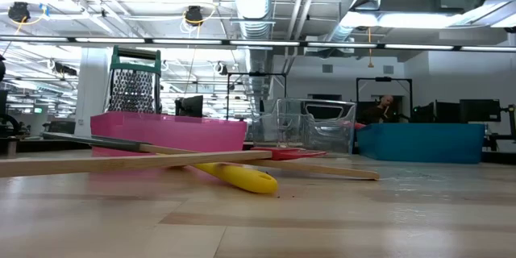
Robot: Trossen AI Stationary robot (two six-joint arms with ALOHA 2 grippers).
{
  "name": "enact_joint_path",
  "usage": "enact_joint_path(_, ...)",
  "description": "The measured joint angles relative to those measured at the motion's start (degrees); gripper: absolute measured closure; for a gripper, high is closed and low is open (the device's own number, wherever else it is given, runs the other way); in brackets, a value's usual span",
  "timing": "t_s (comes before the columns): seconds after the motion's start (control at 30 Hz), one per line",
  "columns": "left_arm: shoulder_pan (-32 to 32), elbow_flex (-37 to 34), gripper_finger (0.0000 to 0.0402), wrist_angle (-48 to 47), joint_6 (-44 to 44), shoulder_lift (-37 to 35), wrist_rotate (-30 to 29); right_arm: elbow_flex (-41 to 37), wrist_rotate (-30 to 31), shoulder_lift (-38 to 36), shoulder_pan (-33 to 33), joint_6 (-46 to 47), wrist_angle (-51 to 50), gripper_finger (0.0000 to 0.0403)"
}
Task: Pick & Place Kitchen Items
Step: Put the blue and white knife into the transparent bin
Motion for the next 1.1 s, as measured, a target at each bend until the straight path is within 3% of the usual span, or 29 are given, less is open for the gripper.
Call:
enact_joint_path(0.2, 0.0, 0.0, 0.0381, -0.1, -0.6, 0.0, 0.4, 0.0, 0.3, 0.0, 0.0, 0.0, 0.0, 0.0387)
enact_joint_path(0.6, 2.2, 0.0, 0.027, -4.6, -1.8, -4.0, 3.8, 0.0, 3.1, -4.0, -1.6, -0.5, -3.4, 0.0387)
enact_joint_path(0.7, 4.0, 0.0, 0.0268, -10.1, -1.9, -6.5, 3.9, 0.1, 10.4, -6.8, -2.5, -4.0, -11.0, 0.0387)
enact_joint_path(0.9, 7.7, 0.0, 0.0285, -19.7, 0.9, -11.0, 3.5, 0.1, 35.0, -9.9, -5.3, -8.5, -33.0, 0.0386)
enact_joint_path(1.1, 9.9, 0.0, 0.0301, -21.0, 2.9, -12.7, 3.3, 0.1, 43.8, -4.4, -8.4, -6.2, -44.9, 0.0386)
